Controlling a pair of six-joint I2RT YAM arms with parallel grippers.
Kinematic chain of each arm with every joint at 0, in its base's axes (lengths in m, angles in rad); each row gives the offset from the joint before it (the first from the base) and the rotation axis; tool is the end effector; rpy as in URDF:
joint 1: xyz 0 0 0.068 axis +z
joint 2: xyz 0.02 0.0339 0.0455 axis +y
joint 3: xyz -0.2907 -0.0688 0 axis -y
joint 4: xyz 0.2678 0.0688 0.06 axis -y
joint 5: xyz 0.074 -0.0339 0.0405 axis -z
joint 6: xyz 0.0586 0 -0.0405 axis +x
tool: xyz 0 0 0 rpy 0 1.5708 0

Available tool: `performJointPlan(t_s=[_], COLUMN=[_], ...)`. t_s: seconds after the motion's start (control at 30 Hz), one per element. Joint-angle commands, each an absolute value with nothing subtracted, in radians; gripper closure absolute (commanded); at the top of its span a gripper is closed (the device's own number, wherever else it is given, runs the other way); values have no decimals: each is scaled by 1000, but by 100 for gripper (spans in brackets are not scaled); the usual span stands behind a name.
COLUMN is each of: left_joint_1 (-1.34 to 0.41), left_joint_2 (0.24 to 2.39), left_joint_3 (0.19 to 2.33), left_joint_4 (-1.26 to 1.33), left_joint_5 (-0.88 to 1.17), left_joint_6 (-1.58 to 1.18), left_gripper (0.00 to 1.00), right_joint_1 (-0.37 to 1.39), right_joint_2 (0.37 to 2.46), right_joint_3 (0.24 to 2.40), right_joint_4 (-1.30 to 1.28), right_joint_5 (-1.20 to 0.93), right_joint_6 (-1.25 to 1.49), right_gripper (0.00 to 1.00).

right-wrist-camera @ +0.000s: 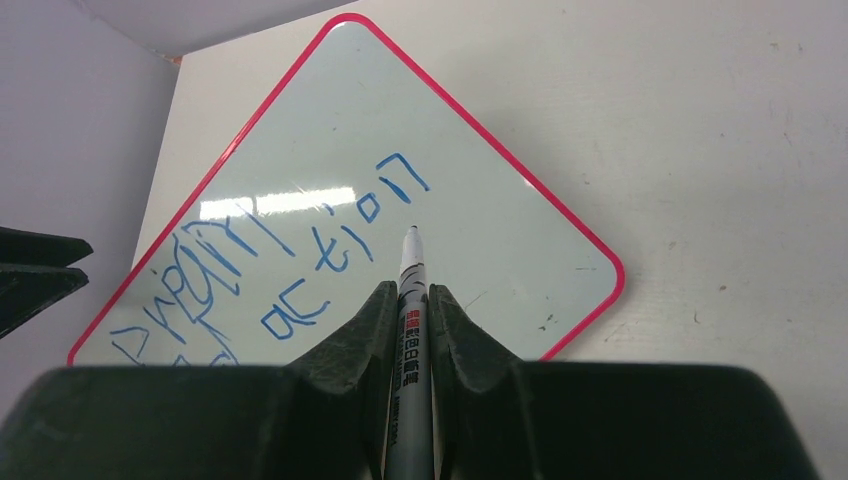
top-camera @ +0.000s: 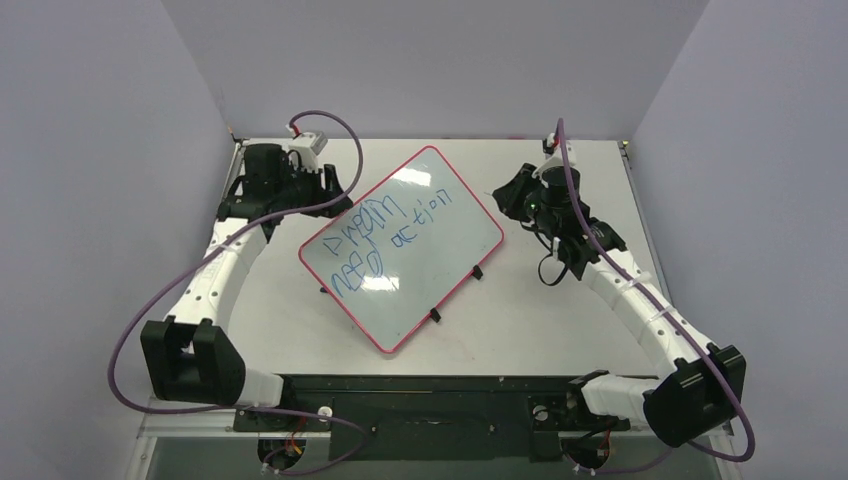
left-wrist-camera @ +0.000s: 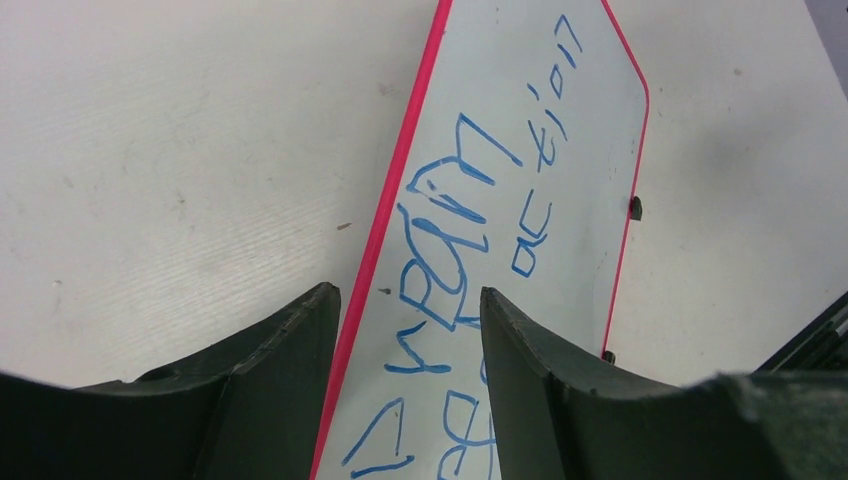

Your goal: Write a sentence on the whiteboard

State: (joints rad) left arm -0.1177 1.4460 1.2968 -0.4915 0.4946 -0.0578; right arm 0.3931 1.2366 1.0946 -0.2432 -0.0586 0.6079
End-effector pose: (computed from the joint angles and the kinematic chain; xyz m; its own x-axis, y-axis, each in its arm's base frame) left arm 0.3525 -0.0697 0.3464 -0.6204 0.0222 -0.7839 0.4462 0.8321 -0.3296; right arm 0.2952 0.1261 0.3598 -0.5319 0.3967 -0.7481 -0.1568 0.8221 0.5474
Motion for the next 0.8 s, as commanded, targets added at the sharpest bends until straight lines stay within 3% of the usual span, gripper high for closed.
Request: performJointPlan(t_s=[0.0,0.23,0.6,0.77], left_joint_1=[-79,-7,123,147], left_joint_2=[1324,1180,1124,1135], left_joint_3=[1209,1040,810,793], left_joint_4=[-363,-241,104,89], left_joint_5=[444,485,624,649], left_joint_6=[-159,-286,-447,-466], left_gripper=[48,40,30,27], right_joint_1=[416,448,518,542], right_joint_2=[1173,1134,1127,1124], right_joint_3=[1077,1044,1039,1041], right_joint_4=[-227,-248,-279,-289], right_joint_5=[-88,-73,-16,-11], right_joint_6=[567,534,513,496], right_gripper=[100,100,100,100])
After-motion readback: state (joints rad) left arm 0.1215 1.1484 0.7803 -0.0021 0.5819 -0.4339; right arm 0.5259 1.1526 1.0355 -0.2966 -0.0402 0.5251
